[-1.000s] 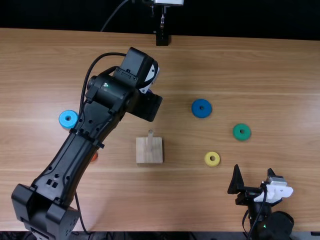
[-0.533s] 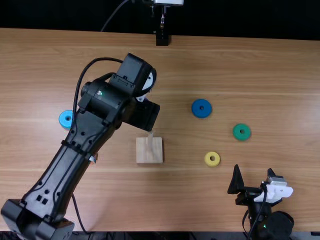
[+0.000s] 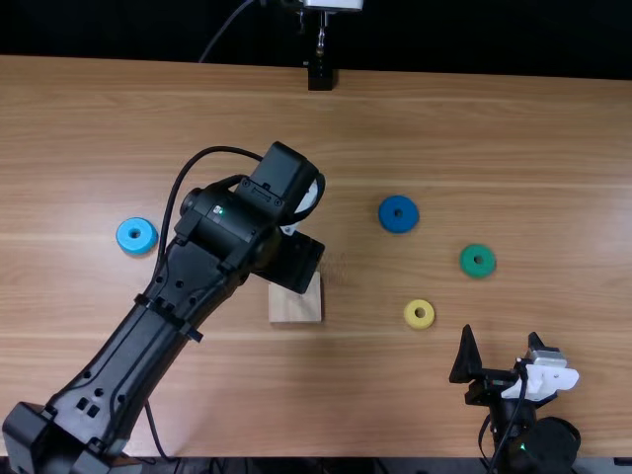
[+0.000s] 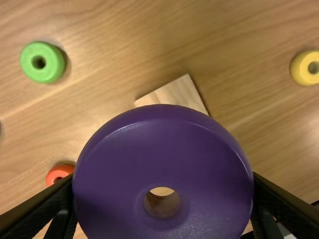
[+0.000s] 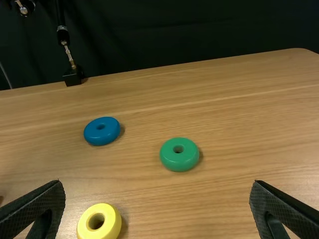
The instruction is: Build the Hanoi tower: stack the rings onto the peg from bottom to top in this color order: purple, dark blue, light blue, dark green, light green, yellow, orange.
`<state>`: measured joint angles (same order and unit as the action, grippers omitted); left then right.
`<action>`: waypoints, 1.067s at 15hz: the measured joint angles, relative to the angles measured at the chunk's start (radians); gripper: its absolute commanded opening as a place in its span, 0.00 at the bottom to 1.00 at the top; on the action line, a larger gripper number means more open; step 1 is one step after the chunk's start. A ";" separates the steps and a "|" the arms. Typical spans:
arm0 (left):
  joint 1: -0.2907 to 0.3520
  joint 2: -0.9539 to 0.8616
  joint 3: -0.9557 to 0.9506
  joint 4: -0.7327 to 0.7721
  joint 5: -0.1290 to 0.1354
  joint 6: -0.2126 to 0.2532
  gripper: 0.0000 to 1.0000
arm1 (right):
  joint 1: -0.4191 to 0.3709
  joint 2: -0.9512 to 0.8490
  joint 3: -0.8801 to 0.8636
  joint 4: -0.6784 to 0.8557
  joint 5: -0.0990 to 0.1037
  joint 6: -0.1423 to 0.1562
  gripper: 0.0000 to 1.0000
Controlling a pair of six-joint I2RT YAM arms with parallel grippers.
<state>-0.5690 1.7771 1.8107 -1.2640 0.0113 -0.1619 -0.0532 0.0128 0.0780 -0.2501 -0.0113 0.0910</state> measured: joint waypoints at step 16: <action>-0.072 0.000 0.000 0.034 0.000 -0.045 0.00 | 0.000 0.000 0.000 0.000 0.000 0.000 1.00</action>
<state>-0.6415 1.7771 1.8107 -1.2304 0.0113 -0.2073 -0.0536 0.0128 0.0780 -0.2504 -0.0113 0.0910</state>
